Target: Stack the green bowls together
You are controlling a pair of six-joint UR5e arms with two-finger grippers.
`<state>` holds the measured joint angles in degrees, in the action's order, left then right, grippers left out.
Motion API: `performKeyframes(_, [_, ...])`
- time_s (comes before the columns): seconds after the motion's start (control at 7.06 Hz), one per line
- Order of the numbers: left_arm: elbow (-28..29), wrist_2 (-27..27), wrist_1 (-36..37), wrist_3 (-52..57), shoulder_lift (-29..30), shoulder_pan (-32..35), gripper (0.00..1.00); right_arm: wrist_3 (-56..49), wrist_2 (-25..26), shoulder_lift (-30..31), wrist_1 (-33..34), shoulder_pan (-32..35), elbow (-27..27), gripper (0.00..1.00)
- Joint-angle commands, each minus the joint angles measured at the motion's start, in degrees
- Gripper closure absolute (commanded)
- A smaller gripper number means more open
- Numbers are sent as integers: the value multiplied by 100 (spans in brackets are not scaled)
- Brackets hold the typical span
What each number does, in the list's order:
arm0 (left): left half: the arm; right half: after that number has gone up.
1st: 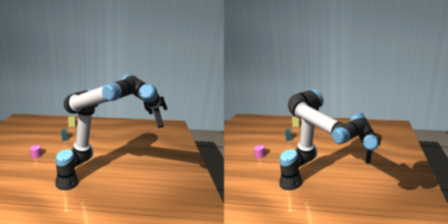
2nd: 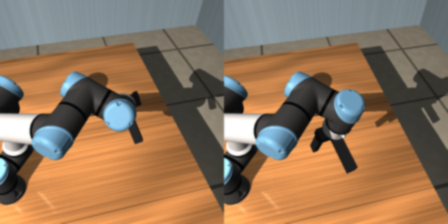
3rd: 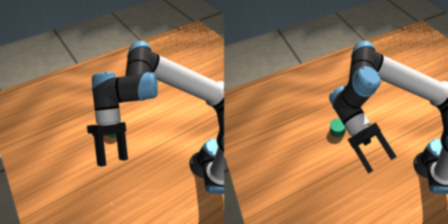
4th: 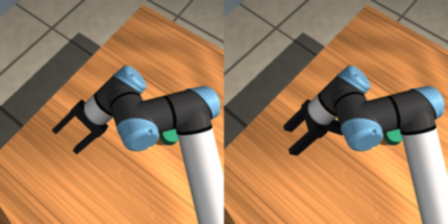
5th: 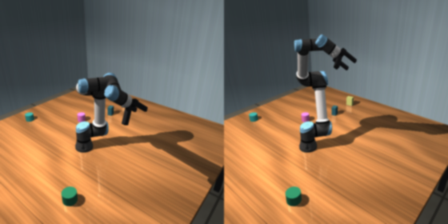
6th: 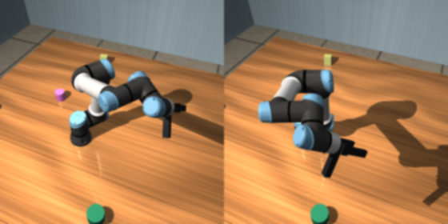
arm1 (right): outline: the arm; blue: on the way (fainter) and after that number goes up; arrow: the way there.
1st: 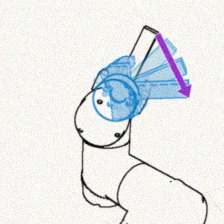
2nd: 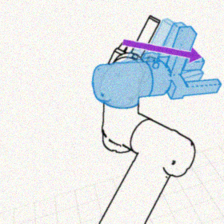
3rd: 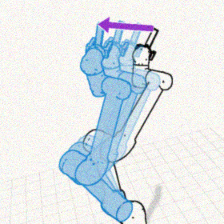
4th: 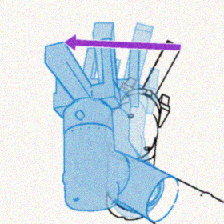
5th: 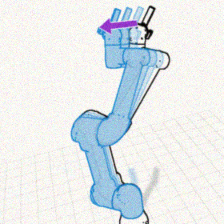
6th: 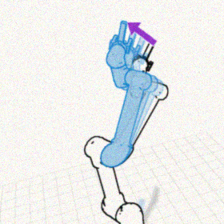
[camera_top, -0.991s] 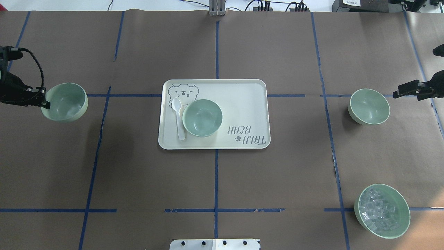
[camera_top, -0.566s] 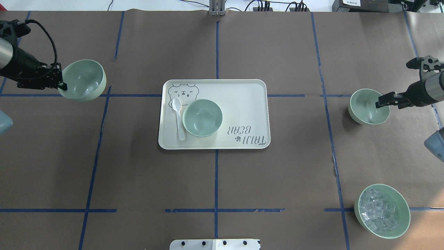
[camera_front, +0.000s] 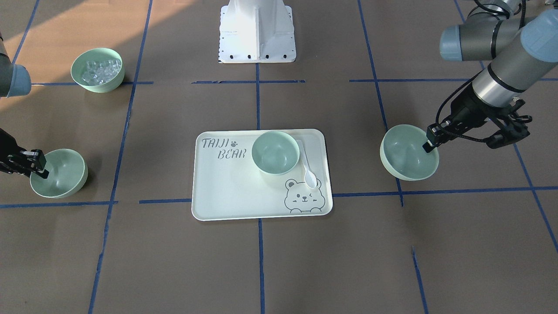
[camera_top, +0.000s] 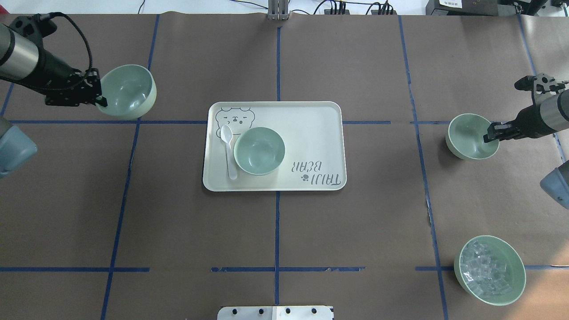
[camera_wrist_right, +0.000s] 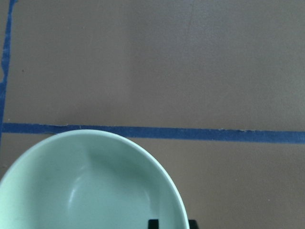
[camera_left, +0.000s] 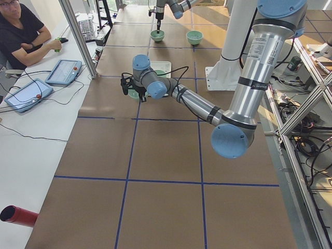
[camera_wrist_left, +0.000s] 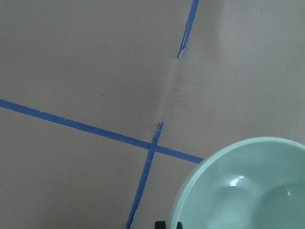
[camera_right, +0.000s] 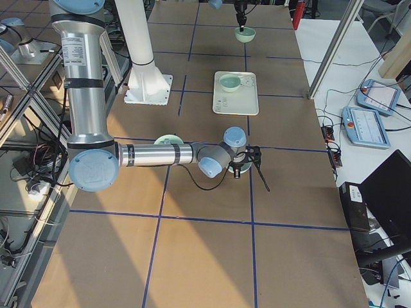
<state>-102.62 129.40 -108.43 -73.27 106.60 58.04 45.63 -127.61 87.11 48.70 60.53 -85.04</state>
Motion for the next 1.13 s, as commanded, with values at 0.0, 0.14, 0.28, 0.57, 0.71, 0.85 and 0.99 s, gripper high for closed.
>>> performKeyframes(0.0, [128,-447,6,-1298,674,-930,100,-2,-228,-10,0,12,-56,100])
performKeyframes(0.14, [242,-581,6,-1731,991,-1083,100,51,-464,-62,8,160,-178,100])
performKeyframes(0.28, [251,-583,6,-1900,1151,-1163,100,68,-771,-254,60,352,-232,100])
performKeyframes(0.57, [706,-1254,-12,-2146,1703,-1739,100,130,-836,-361,70,398,-232,100])
performKeyframes(0.71, [796,-1738,-12,-2218,1924,-2213,100,461,-844,-500,87,398,-232,100])
performKeyframes(0.85, [796,-1830,-21,-2218,1944,-2322,100,508,-853,-545,87,398,-232,100])
performKeyframes(0.99, [814,-1840,-21,-2218,1944,-2367,100,517,-845,-555,96,390,-232,100])
